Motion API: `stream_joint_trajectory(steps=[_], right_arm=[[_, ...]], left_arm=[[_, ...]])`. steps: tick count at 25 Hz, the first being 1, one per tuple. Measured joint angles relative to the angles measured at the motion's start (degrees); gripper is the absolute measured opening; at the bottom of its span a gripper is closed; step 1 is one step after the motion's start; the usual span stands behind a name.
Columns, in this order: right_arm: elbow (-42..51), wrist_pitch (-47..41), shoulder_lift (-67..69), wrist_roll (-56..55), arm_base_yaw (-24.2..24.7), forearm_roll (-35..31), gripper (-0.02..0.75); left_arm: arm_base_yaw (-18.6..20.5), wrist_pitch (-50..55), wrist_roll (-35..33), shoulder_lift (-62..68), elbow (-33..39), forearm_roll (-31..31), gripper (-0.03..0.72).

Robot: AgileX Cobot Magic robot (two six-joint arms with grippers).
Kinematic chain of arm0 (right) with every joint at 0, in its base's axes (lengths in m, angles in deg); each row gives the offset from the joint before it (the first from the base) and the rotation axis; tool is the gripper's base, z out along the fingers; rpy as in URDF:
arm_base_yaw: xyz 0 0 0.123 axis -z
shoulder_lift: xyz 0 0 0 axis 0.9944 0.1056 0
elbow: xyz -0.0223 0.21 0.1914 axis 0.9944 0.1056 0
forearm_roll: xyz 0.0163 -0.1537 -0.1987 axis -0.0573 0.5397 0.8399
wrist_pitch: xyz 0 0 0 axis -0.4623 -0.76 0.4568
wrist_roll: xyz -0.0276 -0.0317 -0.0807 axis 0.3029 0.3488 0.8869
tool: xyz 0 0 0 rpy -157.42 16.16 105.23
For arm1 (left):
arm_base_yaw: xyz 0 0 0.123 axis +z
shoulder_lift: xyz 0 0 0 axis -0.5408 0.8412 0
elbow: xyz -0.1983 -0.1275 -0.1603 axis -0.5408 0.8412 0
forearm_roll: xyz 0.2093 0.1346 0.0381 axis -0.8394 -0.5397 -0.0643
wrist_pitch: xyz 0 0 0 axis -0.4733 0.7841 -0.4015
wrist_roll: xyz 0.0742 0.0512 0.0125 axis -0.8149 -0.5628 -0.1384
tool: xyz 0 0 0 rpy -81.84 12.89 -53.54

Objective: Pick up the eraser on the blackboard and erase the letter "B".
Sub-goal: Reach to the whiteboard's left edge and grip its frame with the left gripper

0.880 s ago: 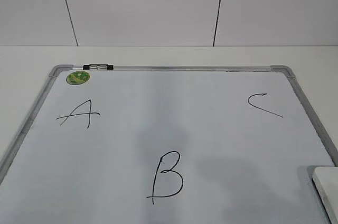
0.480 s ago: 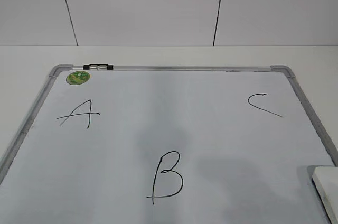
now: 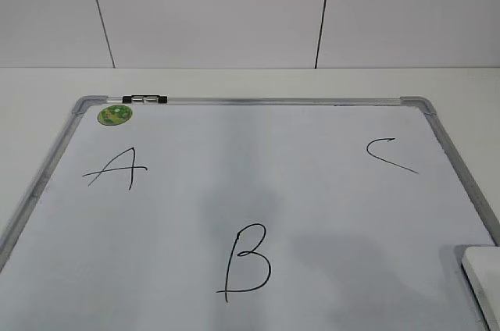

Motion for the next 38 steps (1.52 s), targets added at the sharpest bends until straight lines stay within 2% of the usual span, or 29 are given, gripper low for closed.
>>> stream_joint_trajectory(steps=[10, 18, 29, 38], right_arm=[[-3.88, -6.21, 8.73, -2.20, 0.00, -4.76, 0.584], [-8.59, -6.30, 22.34, -7.43, 0.00, -4.89, 0.584], [-8.71, -5.88, 36.96, -9.22, 0.00, -6.78, 0.584], [-8.71, -5.59, 42.15, -9.22, 0.00, -6.78, 0.584]], left_arm=[[0.00, 0.11, 0.00, 2.63, -0.13, 0.74, 0.239], [0.00, 2.22, 1.94, 20.80, -4.85, 0.74, 0.239], [0.00, 1.68, 2.94, 48.62, -5.38, 3.94, 0.239], [0.00, -2.95, 2.97, 66.74, -16.43, 2.81, 0.239]])
